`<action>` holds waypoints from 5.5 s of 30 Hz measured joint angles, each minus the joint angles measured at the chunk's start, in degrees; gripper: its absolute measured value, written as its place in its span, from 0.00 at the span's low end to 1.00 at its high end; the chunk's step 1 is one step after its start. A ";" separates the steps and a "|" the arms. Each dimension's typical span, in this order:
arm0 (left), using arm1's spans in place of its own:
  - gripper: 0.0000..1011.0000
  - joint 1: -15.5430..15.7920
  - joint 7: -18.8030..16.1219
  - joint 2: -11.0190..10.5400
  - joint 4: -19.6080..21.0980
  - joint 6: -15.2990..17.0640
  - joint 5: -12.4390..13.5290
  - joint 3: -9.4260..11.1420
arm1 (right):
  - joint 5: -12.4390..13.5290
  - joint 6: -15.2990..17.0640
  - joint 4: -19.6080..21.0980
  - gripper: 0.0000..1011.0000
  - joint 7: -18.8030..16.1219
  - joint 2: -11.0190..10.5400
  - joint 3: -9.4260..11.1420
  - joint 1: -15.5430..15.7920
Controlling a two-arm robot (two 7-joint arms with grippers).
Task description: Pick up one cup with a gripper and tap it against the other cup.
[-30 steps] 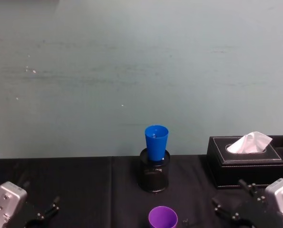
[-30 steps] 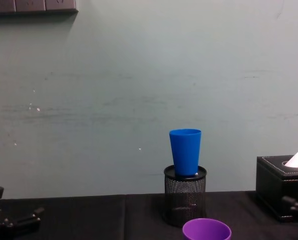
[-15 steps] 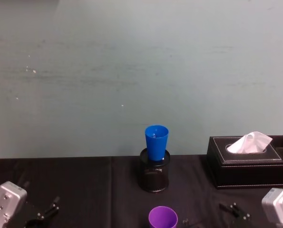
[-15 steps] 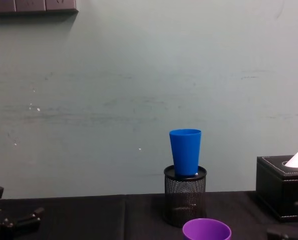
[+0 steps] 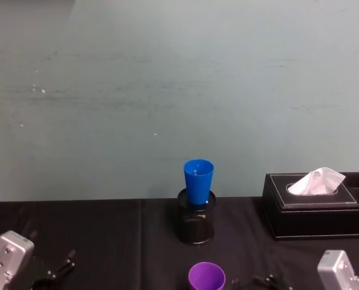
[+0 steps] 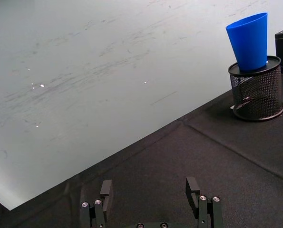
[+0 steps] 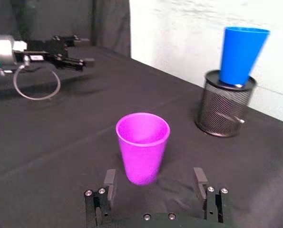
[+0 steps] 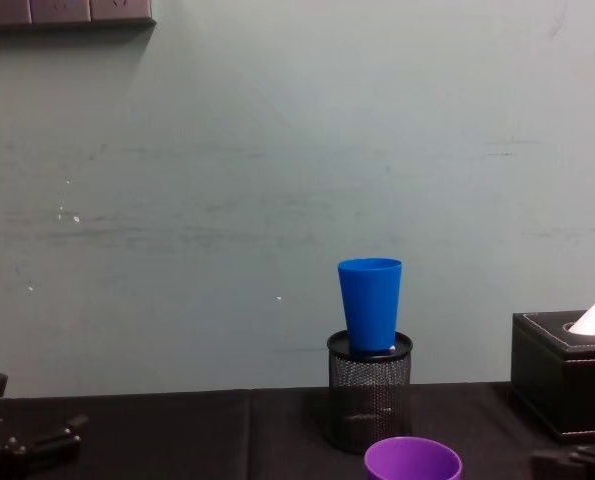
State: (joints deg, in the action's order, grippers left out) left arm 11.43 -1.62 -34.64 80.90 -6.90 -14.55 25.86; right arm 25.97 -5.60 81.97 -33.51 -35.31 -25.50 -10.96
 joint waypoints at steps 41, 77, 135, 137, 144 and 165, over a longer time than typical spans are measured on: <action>0.99 0.00 0.00 0.00 0.00 0.00 0.00 0.00 | -1.18 -4.55 -18.41 0.99 -8.99 11.60 -3.85 -12.26; 0.99 0.00 0.00 0.00 0.00 0.00 0.00 0.00 | -1.31 -5.28 -19.73 0.77 -9.43 12.50 -4.18 -13.10; 0.99 0.00 0.00 0.00 0.00 0.00 0.00 0.00 | 5.56 12.44 -1.58 0.72 -8.35 3.04 -4.64 -18.78; 0.99 0.00 0.00 0.00 0.00 0.00 0.00 0.00 | 5.56 12.43 -1.60 0.72 -8.35 3.07 -4.63 -18.78; 0.99 0.00 0.00 0.00 0.00 0.00 0.00 0.00 | 5.53 12.31 -1.70 0.72 -8.35 3.19 -4.55 -18.74; 0.99 0.00 0.00 0.00 0.00 0.00 0.00 0.00 | 5.50 12.17 -1.83 0.72 -8.45 3.30 -4.46 -18.69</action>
State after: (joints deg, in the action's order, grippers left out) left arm 11.43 -1.62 -34.65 80.90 -6.91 -14.55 25.86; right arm 31.47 6.57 80.14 -41.96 -32.01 -29.96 -29.65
